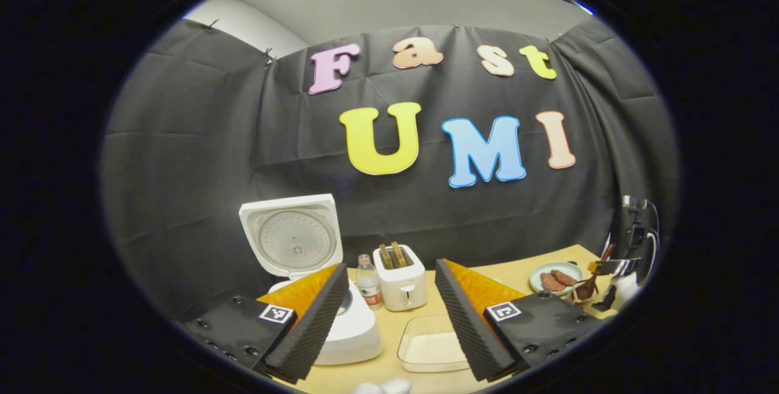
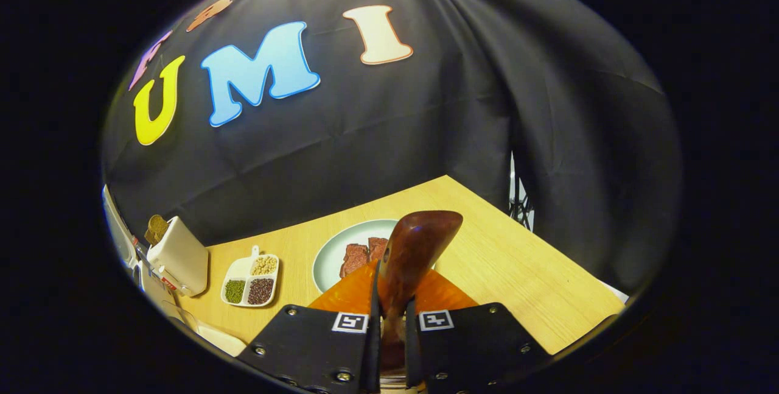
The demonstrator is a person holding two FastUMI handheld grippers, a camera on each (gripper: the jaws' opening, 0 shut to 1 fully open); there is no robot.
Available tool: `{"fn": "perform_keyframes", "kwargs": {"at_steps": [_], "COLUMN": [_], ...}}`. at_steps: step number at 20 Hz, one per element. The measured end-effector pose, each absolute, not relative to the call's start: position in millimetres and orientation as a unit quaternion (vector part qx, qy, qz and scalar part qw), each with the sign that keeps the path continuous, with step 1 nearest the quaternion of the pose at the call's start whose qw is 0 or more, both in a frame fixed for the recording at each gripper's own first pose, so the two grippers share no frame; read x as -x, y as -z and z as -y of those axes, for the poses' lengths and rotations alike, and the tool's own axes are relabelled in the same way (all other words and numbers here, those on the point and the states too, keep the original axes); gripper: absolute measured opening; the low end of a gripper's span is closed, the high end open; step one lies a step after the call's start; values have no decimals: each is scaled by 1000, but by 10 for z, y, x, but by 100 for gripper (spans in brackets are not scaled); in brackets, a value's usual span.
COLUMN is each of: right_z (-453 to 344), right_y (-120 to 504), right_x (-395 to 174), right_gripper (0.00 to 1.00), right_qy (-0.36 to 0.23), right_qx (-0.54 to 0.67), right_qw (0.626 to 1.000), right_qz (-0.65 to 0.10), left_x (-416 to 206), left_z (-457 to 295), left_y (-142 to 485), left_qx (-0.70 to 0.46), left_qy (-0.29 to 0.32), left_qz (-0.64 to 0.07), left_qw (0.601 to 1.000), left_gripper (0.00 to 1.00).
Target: Close the left gripper, press the button to open the rice cooker; take a wooden spoon from the chopstick holder with the right hand, scoop a spoonful of rice and pour it into the rice cooker, then put the wooden spoon back into the chopstick holder.
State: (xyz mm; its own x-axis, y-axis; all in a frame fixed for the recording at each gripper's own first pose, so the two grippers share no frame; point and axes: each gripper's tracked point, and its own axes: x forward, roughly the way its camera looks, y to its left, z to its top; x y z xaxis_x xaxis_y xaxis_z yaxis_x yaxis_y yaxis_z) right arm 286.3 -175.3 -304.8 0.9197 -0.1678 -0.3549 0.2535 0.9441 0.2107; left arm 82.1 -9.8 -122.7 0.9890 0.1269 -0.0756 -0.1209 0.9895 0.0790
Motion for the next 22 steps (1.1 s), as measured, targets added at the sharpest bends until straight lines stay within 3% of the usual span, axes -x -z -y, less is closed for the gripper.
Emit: {"fn": "perform_keyframes", "kwargs": {"at_steps": [5,12,18,19,22], "right_z": [1522,439,-747,-902,-1223], "right_y": [2389,1567,1443,1501,1688], "right_x": [-2806,-2528,-2227,-2183,-2114], "right_gripper": [16,16,16,20,16], "right_qy": [98,22,-67,-77,-94], "right_qx": [-94,-101,-115,-118,-112], "right_qw": [982,990,986,984,982], "right_qz": [-133,-99,-102,-109,-123], "left_x": [-808,-704,-525,-502,-463], "left_z": [-96,-420,-768,-812,-892], "left_y": [1150,1162,1204,1207,1281], "left_qx": [-36,-31,-35,-35,-32], "left_qy": [-64,-70,-81,-83,-85], "left_qz": [-26,-18,-15,-14,-20], "left_qw": [997,997,996,996,996], "left_gripper": [99,99,99,99,99]}}
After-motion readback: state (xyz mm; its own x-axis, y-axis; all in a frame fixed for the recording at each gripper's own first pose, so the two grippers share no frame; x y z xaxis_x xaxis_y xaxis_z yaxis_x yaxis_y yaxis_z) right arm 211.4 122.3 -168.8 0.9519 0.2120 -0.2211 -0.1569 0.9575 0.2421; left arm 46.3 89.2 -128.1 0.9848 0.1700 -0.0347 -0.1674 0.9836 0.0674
